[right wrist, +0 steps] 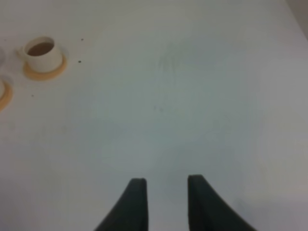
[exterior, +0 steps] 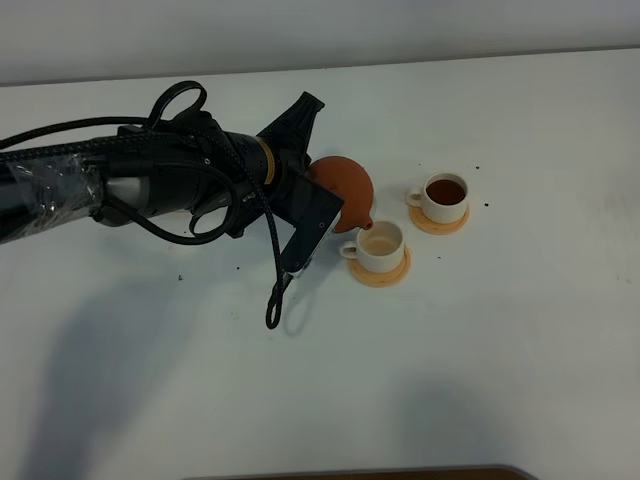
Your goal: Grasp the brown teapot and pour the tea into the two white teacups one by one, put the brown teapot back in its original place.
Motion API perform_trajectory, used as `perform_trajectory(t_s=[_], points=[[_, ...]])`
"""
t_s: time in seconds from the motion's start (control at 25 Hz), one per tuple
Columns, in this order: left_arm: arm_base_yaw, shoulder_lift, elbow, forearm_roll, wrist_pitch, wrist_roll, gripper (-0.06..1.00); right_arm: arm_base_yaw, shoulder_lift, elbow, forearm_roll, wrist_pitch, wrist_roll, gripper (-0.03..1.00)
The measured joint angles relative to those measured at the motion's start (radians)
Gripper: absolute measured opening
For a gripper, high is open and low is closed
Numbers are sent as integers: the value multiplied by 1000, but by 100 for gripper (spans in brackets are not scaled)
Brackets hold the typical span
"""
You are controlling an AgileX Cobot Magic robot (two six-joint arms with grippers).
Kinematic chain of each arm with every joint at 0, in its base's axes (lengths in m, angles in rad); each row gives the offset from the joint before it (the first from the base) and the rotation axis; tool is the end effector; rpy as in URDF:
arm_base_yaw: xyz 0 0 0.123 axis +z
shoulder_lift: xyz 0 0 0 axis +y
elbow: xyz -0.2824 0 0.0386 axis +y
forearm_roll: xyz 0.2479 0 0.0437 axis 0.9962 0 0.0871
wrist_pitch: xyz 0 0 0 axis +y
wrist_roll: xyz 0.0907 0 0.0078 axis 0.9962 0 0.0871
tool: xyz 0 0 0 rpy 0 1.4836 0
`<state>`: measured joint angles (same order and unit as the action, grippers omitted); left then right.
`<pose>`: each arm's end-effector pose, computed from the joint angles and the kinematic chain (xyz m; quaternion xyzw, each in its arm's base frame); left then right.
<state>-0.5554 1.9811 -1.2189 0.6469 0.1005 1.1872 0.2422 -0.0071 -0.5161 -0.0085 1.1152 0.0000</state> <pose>0.3629 -0.2186 0.1646 0.8486 0.3492 0.2584 0.3018 -0.0097 -0.0031 0.2772 -0.1037 0.8550 0.0572 0.5049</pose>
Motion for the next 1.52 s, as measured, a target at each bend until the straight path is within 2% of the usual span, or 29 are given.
perform_trajectory(t_s=[0.24,1.04,1.52], points=[[0,0,0,39,-16,0,14,0,0,0,0,0,0,24],[-1,17,-24,81,-100,7,14,0,0,0,0,0,0,24],[-4,17,-26,204,-100,10,14,0,0,0,0,0,0,24]])
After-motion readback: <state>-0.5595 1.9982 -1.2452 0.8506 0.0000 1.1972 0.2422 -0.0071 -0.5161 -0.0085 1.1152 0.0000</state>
